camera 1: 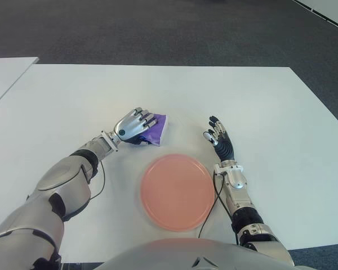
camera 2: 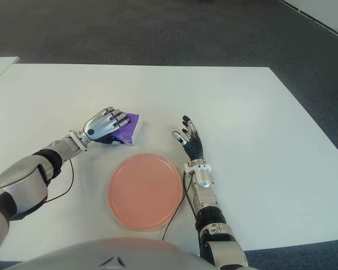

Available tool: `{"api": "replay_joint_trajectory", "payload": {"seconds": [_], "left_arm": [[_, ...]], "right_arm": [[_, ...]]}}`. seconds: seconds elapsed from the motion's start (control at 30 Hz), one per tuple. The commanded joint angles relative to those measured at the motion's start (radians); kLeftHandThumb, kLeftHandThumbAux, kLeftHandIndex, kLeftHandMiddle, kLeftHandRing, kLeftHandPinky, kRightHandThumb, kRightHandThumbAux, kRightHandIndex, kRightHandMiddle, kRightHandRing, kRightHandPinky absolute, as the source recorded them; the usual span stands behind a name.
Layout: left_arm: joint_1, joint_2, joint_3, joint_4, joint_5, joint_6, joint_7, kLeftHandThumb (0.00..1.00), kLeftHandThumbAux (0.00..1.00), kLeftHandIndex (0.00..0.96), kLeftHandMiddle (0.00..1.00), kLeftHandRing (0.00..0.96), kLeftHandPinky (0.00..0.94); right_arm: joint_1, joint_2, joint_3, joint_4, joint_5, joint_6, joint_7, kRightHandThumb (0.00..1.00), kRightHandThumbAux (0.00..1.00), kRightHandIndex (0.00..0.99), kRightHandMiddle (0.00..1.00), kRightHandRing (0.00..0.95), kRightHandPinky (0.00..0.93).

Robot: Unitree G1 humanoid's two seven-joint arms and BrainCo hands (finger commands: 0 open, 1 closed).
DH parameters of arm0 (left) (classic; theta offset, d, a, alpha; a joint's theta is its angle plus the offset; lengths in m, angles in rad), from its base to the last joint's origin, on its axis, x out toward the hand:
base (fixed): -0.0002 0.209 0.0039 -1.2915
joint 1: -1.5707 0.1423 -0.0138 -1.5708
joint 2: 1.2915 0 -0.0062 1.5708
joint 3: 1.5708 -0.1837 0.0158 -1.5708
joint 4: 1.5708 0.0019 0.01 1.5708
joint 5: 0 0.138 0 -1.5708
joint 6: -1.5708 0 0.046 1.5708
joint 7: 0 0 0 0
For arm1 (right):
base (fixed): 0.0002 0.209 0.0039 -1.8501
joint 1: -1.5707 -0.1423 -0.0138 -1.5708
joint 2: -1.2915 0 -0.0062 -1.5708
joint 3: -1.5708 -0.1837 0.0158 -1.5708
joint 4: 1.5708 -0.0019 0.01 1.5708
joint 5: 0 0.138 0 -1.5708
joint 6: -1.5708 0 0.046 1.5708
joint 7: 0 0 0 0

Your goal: Put the tissue paper into the plate.

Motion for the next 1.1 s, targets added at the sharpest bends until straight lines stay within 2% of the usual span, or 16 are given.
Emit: {"api": "replay_joint_trajectory", "payload": {"seconds": [0.03,0.1,0.2,0.27,0.43,0.6,0.83,0.9,1.0,1.1], "left_arm": [[0.063,-0.034,-0.043,0.050,0.051,0.007,-0.039,0.999,0.669,0.610,0.386,0.440,0.526],[0.062,-0.045,-0.042,0.059,0.045,0.009,-0.059,0.999,0.669,0.613,0.385,0.447,0.529],[0.064,-0.055,-0.039,0.067,0.039,0.011,-0.078,0.964,0.659,0.472,0.426,0.513,0.684],[0.066,-0.059,-0.037,0.068,0.037,0.012,-0.086,0.957,0.654,0.451,0.434,0.536,0.721],[0.069,-0.066,-0.028,0.070,0.023,0.011,-0.111,0.956,0.644,0.486,0.453,0.500,0.769],[0.071,-0.075,-0.012,0.071,0.001,0.002,-0.141,0.953,0.645,0.463,0.469,0.486,0.798],[0.077,-0.085,0.043,0.064,-0.058,-0.069,-0.120,0.954,0.644,0.473,0.471,0.483,0.819],[0.077,-0.088,0.058,0.062,-0.076,-0.089,-0.106,0.892,0.657,0.444,0.478,0.662,0.832],[0.075,-0.096,0.091,0.059,-0.105,-0.111,-0.083,0.862,0.664,0.417,0.511,0.756,0.841],[0.064,-0.108,0.153,0.053,-0.163,-0.145,-0.061,0.854,0.665,0.409,0.536,0.797,0.842]], "right_arm": [[0.067,0.005,0.002,0.037,0.006,0.052,0.012,0.000,0.471,0.000,0.000,0.000,0.000],[0.070,0.003,0.002,0.033,0.011,0.050,0.021,0.000,0.470,0.000,0.000,0.000,0.000],[0.073,0.003,0.001,0.028,0.014,0.048,0.029,0.000,0.470,0.000,0.000,0.000,0.000],[0.076,0.003,0.001,0.024,0.013,0.046,0.030,0.000,0.470,0.000,0.000,0.000,0.000],[0.081,0.004,0.002,0.015,0.009,0.045,0.027,0.000,0.478,0.000,0.000,0.000,0.000],[0.082,0.006,0.002,0.014,0.009,0.050,0.027,0.000,0.495,0.000,0.000,0.000,0.000],[0.079,0.010,0.002,0.020,0.014,0.052,0.032,0.000,0.495,0.000,0.000,0.000,0.000],[0.077,0.011,0.002,0.022,0.014,0.052,0.032,0.000,0.493,0.000,0.000,0.000,0.000],[0.075,0.013,0.001,0.025,0.015,0.051,0.032,0.000,0.492,0.000,0.000,0.000,0.000],[0.074,0.015,0.000,0.027,0.016,0.050,0.031,0.000,0.494,0.000,0.000,0.000,0.000]]}}
